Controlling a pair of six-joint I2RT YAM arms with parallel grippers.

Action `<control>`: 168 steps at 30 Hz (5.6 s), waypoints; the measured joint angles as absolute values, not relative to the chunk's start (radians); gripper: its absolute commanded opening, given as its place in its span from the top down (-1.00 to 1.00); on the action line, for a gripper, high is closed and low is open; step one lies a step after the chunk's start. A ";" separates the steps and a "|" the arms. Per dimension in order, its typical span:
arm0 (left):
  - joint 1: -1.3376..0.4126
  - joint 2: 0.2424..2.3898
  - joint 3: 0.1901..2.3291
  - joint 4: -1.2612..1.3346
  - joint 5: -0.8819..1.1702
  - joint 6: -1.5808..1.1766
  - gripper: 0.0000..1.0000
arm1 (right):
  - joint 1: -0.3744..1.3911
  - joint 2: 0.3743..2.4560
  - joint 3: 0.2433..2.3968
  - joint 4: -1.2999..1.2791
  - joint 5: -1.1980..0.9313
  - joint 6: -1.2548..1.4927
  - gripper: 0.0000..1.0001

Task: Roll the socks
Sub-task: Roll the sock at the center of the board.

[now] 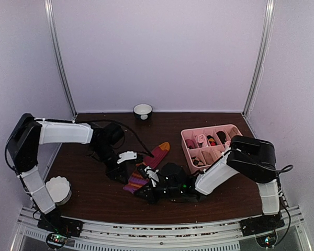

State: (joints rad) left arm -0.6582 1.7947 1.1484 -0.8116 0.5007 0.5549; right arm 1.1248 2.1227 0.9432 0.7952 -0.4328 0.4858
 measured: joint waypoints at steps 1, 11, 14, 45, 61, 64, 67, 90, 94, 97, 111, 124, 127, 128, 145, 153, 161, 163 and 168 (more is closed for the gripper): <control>-0.655 1.748 1.140 -0.807 0.490 0.563 0.05 | 1.121 2.123 0.941 0.782 -0.438 0.506 1.00; -0.465 1.577 1.142 -0.760 0.379 0.576 -0.96 | 1.076 2.121 0.932 0.717 -0.477 0.587 1.00; -0.373 1.612 1.151 -0.766 0.399 0.612 -0.77 | 1.074 2.119 0.947 0.685 -0.481 0.609 1.00; -0.807 1.710 1.010 -0.672 0.339 0.691 0.32 | 1.060 2.094 1.022 0.482 -0.547 0.884 1.00; -0.825 1.805 1.110 -0.663 0.425 0.626 0.55 | 1.021 2.051 1.021 0.348 -0.579 0.808 1.00; -0.825 1.808 1.115 -0.661 0.466 0.611 0.51 | 1.010 2.030 1.011 0.311 -0.581 0.785 1.00; -0.825 1.806 1.114 -0.634 0.521 0.597 0.46 | 0.993 1.996 0.981 0.279 -0.588 0.762 1.00; -0.825 1.808 1.064 -0.537 0.628 0.532 0.48 | 0.969 1.983 0.997 0.197 -0.655 0.712 1.00; -0.825 1.812 1.050 -0.516 0.628 0.520 0.49 | 0.969 1.985 0.997 0.200 -0.659 0.726 1.00; -0.825 1.822 1.037 -0.501 0.628 0.510 0.66 | 0.969 1.988 0.997 0.207 -0.663 0.735 1.00; -0.825 1.844 0.998 -0.435 0.606 0.480 1.00 | 0.957 1.975 1.011 0.198 -0.672 0.719 0.17; -0.817 1.827 0.984 -0.423 0.607 0.488 1.00 | 0.823 1.921 1.084 -0.057 -0.618 0.580 0.38; -0.817 1.825 0.984 -0.430 0.608 0.495 1.00 | 0.804 1.927 1.161 -0.106 -0.601 0.570 0.47; -0.817 1.825 0.984 -0.433 0.609 0.496 1.00 | 0.794 1.937 1.201 -0.114 -0.596 0.567 0.49; -0.804 1.799 1.008 -0.537 0.700 0.556 1.00 | 0.812 2.187 1.484 -0.207 -0.424 0.521 0.83; -0.804 1.799 1.010 -0.535 0.675 0.555 1.00 | 0.822 2.143 1.430 -0.200 -0.278 0.503 0.80; -0.791 1.807 1.010 -0.491 0.644 0.536 1.00 | 0.820 2.041 1.296 -0.132 -0.226 0.447 -0.90; -0.786 1.820 1.014 -0.492 0.650 0.535 1.00 | 0.820 2.008 1.256 -0.110 -0.222 0.438 -0.99; -0.784 1.850 1.039 -0.503 0.677 0.534 1.00 | 0.821 1.895 1.138 -0.049 -0.199 0.414 -0.99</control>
State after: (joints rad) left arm -0.7841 1.8500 1.0389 -0.5034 0.6765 0.5343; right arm 0.8207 1.8954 1.1378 -0.0494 -0.1993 0.4137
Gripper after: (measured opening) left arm 0.005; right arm 0.995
